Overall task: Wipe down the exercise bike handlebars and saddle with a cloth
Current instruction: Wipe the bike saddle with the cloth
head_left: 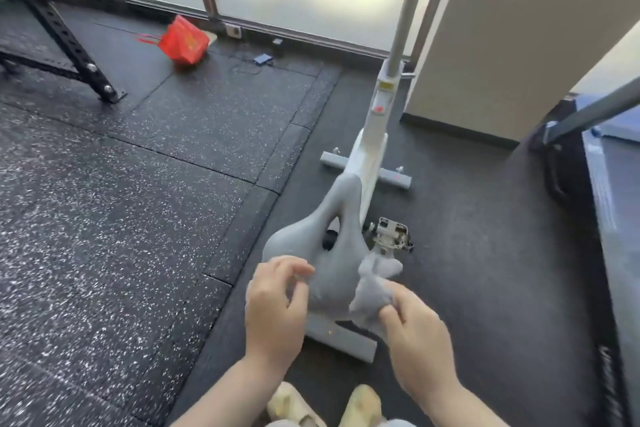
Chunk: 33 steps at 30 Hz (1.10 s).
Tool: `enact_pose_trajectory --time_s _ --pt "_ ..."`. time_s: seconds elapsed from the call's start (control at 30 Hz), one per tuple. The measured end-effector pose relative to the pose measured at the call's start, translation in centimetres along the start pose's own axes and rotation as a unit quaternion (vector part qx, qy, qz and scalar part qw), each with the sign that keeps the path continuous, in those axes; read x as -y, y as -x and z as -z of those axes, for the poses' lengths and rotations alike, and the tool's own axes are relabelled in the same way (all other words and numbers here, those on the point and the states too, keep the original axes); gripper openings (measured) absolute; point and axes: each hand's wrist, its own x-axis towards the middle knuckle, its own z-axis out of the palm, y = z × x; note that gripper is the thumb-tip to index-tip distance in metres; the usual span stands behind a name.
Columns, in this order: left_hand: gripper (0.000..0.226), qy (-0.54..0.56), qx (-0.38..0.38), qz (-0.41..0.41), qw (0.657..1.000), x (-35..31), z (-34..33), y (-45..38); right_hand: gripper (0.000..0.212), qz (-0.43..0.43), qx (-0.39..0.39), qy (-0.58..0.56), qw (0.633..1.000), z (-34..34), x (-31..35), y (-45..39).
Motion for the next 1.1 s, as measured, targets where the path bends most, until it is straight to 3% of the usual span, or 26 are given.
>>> enact_pose_trajectory --time_s 0.13,0.2,0.3,0.4,0.6,0.7,0.83,0.97,1.1 --pt "0.036 -0.053 -0.075 0.091 0.992 1.3 -1.1 1.4 0.068 0.067 0.046 0.082 0.993 -3.3 -0.5 0.8" --pt "0.053 -0.07 -0.058 0.134 0.987 1.7 -2.0 2.5 0.066 0.037 0.053 0.048 0.997 -5.2 -0.8 0.2" --pt "0.072 -0.063 -0.017 0.18 0.981 1.3 -3.3 3.2 0.062 0.07 0.003 0.091 0.993 -7.4 -1.4 -1.6" --pt "0.079 -0.057 -0.004 0.181 0.982 1.3 -4.1 3.1 0.065 0.026 -0.022 0.075 0.997 -8.6 -1.3 -2.9" --pt "0.084 -0.038 -0.01 0.179 0.983 2.4 -4.2 2.8 0.071 0.026 -0.053 0.097 0.994 -9.5 -1.2 -1.7" --pt "0.094 0.025 -0.012 0.198 0.98 2.8 -4.0 2.0 0.068 -0.079 -0.034 0.024 0.996 -8.3 -0.4 -4.8" --pt "0.108 0.049 0.014 0.192 0.98 3.9 -3.3 1.6 0.066 -0.117 -0.157 -0.034 0.98 -10.6 1.5 -2.8" --pt "0.102 0.069 0.012 0.201 0.977 4.0 -3.7 0.9 0.063 -0.168 -0.236 -0.093 0.952 -11.8 2.1 -3.7" --pt "0.111 0.12 0.018 0.23 0.966 4.7 -3.5 1.1 0.056 -0.149 -0.309 -0.228 0.911 -12.6 2.0 -3.8"
